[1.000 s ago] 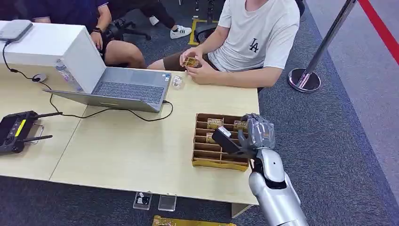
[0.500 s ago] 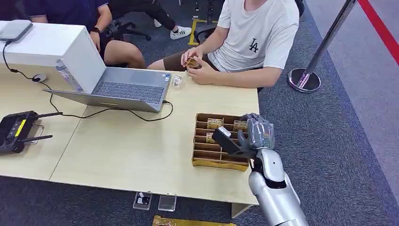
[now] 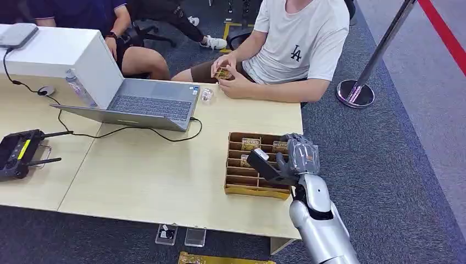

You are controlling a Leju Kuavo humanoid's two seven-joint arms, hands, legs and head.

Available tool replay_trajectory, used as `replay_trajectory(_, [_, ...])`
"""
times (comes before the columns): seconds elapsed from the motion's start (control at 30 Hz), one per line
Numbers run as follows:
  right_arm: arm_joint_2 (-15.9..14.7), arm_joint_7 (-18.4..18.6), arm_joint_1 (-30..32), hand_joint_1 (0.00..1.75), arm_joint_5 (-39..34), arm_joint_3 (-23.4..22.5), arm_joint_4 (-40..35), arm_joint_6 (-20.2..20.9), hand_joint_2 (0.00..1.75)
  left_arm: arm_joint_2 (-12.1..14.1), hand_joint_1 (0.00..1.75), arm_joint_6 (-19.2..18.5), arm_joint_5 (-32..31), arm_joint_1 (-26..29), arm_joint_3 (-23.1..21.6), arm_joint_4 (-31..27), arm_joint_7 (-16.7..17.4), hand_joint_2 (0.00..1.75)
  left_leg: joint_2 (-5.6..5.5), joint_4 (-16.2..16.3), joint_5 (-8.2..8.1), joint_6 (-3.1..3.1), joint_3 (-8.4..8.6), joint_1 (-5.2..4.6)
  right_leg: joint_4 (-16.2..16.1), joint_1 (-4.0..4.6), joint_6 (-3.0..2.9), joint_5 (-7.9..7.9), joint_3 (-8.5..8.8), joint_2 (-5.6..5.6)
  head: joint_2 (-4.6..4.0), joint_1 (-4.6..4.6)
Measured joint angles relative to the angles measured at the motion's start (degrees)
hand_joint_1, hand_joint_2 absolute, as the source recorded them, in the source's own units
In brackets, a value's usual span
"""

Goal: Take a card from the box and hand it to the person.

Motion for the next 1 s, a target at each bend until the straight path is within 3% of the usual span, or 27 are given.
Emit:
replay_trajectory(0.07, [-0.02, 0.00, -0.03, 1.48, 0.00, 0.00, 0.07, -0.07, 1.75, 0.02, 0.00, 0.00, -0.07, 0.00, 0.00, 0.00, 0.00, 1.75, 0.00, 0.00, 0.00, 0.00, 0.00, 0.00, 0.00, 0.00, 0.00, 0.00, 0.00, 0.00, 0.00, 0.00])
replay_trajectory(0.13, [0.00, 0.00, -0.06, 1.59, 0.00, 0.00, 0.13, -0.11, 1.75, 0.04, 0.00, 0.00, -0.09, 0.00, 0.00, -0.02, 0.00, 1.75, 0.00, 0.00, 0.00, 0.00, 0.01, 0.00, 0.00, 0.00, 0.00, 0.00, 0.00, 0.00, 0.00, 0.00])
replay_trajectory(0.33, [0.00, 0.00, -0.19, 1.54, -0.02, 0.00, 0.22, -0.15, 1.75, 0.04, 0.00, 0.07, -0.09, 0.00, 0.00, 0.00, 0.00, 1.75, 0.00, 0.00, 0.00, 0.00, 0.00, 0.00, 0.00, 0.00, 0.00, 0.00, 0.00, 0.00, 0.00, -0.02])
replay_trajectory(0.47, [0.00, 0.00, -0.25, 1.61, -0.02, 0.00, 0.24, -0.13, 1.75, 0.04, 0.00, 0.20, -0.11, 0.00, 0.00, 0.00, 0.00, 1.75, 0.00, 0.00, 0.00, 0.00, 0.00, 0.00, 0.00, 0.00, 0.00, 0.00, 0.00, 0.00, 0.00, 0.02])
replay_trajectory(0.5, [0.00, 0.00, -0.28, 1.61, -0.02, 0.00, 0.27, -0.13, 1.75, 0.04, 0.00, 0.20, -0.28, 0.00, 0.00, -0.02, 0.00, 0.00, 0.00, 0.00, 0.00, 0.00, 0.01, 0.00, 0.00, 0.00, 0.00, 0.00, 0.00, 0.00, 0.00, 0.02])
replay_trajectory(0.53, [0.00, 0.00, -0.33, 1.61, -0.02, 0.00, 0.33, -0.15, 1.75, 0.04, 0.00, 0.07, -0.46, 0.00, 0.00, 0.00, -0.02, 0.00, 0.00, 0.00, 0.00, 0.00, 0.01, 0.00, 0.00, 0.00, 0.00, 0.00, 0.00, 0.00, 0.00, 0.02])
replay_trajectory(0.57, [0.00, 0.07, -0.35, 1.59, -0.04, 0.00, 0.37, -0.22, 1.75, 0.04, 0.00, -0.33, -0.50, 0.00, 0.00, 0.00, -0.35, 1.75, 0.00, 0.00, 0.00, 0.00, 0.01, 0.00, 0.00, 0.00, 0.00, 0.00, 0.00, 0.00, 0.00, 0.00])
replay_trajectory(0.87, [-0.04, 0.16, -0.39, 1.59, -0.48, 0.00, 0.40, -0.09, 1.75, 0.11, 0.00, -1.99, -0.94, 0.03, -0.02, 0.00, -4.15, 1.75, 0.00, 0.00, 0.00, 0.00, 0.01, 0.00, 0.00, 0.00, 0.00, 0.00, 0.00, 0.00, 0.00, 0.00])
replay_trajectory(1.0, [-0.04, -3.81, -0.39, 1.59, -5.78, -0.15, 0.24, 2.76, 1.75, 0.13, 0.00, -2.49, -0.57, 0.03, -0.02, 0.00, -4.85, 1.75, 0.01, 0.00, 0.00, 0.00, 0.03, 0.00, 0.00, 0.00, 0.00, 0.00, 0.00, 0.01, 0.00, 0.02])
